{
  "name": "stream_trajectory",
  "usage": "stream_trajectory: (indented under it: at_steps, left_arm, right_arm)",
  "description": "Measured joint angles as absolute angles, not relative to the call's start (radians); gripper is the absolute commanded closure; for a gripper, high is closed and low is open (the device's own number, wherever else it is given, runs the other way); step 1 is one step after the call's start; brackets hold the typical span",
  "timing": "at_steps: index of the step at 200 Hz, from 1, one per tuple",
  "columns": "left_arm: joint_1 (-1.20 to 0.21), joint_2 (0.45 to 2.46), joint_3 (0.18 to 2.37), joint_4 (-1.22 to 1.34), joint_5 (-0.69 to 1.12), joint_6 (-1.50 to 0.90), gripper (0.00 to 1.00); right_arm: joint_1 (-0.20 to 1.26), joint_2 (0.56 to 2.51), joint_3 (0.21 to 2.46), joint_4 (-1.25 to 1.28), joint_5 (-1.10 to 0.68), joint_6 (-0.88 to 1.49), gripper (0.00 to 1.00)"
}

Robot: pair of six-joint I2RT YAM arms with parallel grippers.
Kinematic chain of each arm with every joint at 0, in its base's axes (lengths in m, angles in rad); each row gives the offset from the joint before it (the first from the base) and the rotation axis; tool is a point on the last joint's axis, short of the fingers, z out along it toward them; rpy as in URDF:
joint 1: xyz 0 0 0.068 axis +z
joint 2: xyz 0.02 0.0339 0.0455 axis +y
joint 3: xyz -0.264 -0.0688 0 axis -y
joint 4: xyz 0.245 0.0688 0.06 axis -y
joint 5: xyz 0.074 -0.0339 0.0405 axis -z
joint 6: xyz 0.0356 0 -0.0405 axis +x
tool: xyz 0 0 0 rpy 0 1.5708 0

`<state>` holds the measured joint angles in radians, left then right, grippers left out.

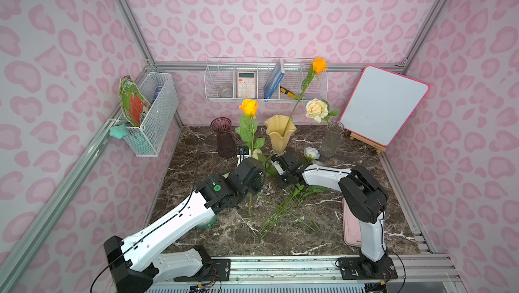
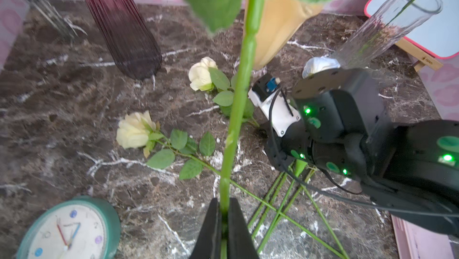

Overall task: Arrange the flowers in different vases according to their colors
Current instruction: Pick up the flower at the center of the board.

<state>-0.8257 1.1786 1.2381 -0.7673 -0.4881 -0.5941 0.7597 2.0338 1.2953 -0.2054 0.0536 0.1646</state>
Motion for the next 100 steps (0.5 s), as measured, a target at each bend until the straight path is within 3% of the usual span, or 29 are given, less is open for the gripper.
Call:
stream_trajectory:
  at_steps: [49, 100]
  left_arm:
    - [-0.767, 1.159, 1.261, -0.669, -0.521, -0.435, 1.00]
    - [-0.701, 1.169, 1.378, -0.561, -0.533, -0.279, 1.00]
  right_arm:
    - [0.773, 1.996, 1.275, -0.221, 0.094, 0.182, 1.00]
    - [0.786, 1.811, 1.235, -0.164, 0.121, 0.170, 1.00]
